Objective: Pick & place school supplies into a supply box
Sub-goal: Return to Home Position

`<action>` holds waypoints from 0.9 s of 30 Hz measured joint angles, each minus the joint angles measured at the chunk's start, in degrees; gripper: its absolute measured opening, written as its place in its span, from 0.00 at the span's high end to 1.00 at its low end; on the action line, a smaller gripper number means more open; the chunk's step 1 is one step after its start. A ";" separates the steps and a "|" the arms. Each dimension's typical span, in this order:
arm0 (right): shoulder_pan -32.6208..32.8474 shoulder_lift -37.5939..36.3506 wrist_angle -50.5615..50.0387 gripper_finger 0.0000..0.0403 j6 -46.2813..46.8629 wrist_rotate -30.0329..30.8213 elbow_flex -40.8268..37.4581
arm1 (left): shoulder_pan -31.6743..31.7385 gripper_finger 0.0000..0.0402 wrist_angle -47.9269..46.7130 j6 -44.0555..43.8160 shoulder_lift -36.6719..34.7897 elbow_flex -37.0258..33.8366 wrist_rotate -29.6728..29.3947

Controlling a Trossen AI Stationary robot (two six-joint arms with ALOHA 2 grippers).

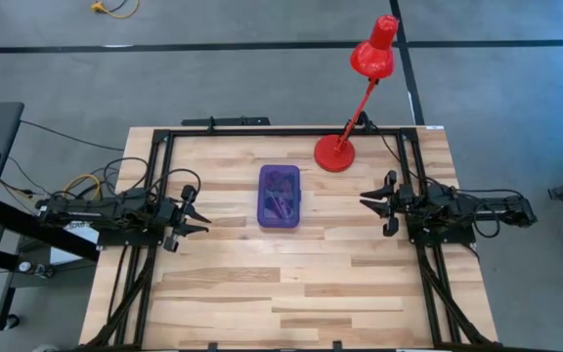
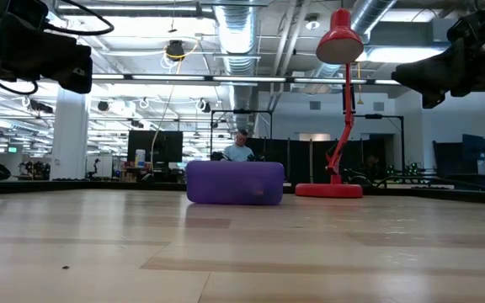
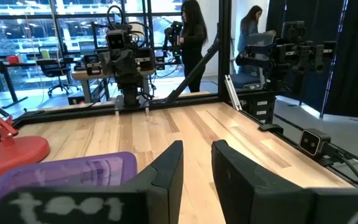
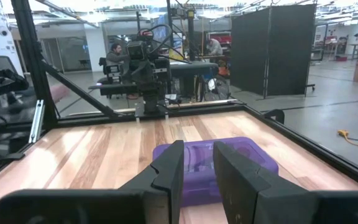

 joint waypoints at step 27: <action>0.01 0.00 0.00 0.80 0.00 0.00 0.00 | -0.01 0.82 0.00 0.39 0.01 0.01 -0.01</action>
